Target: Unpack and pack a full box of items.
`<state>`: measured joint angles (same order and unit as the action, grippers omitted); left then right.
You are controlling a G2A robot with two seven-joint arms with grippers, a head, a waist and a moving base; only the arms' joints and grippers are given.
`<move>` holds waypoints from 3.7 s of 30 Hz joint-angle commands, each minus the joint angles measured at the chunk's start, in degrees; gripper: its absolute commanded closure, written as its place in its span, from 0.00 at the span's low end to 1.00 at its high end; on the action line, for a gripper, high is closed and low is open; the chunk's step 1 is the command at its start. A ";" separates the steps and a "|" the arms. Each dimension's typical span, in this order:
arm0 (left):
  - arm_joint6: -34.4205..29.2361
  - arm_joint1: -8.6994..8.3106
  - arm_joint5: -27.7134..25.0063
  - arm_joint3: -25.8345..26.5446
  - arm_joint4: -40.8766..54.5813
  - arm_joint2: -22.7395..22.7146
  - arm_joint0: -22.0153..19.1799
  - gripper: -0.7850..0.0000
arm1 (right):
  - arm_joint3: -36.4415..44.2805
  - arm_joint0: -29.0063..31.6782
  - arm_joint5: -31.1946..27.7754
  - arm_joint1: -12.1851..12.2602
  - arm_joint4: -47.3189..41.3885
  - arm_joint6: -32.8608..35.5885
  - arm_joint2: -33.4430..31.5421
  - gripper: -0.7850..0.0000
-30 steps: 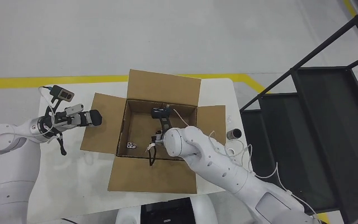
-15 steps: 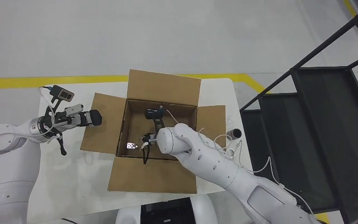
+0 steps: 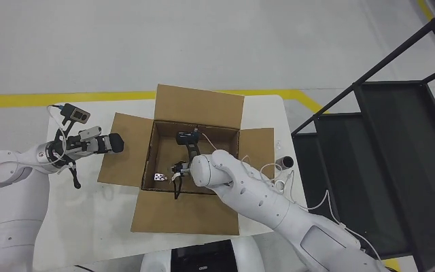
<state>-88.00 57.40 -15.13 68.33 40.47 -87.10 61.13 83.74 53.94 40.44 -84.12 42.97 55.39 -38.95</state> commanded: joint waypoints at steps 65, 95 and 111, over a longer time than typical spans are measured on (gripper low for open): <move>0.00 0.00 0.00 0.00 0.00 0.00 0.00 0.00 | -25.33 -14.89 -74.30 -2.50 17.94 -16.97 10.07 0.00; 0.00 0.00 0.00 0.00 0.00 0.00 0.00 0.00 | -42.93 -20.01 -78.64 -11.86 19.94 -26.21 16.83 1.00; 0.00 0.00 0.00 0.00 0.00 0.00 0.00 0.00 | -43.55 -20.56 -83.02 -11.08 22.03 -30.51 14.40 1.00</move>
<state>-88.00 57.40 -15.13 68.33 40.47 -87.10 61.13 39.84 33.47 -42.41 -95.44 64.73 24.91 -24.25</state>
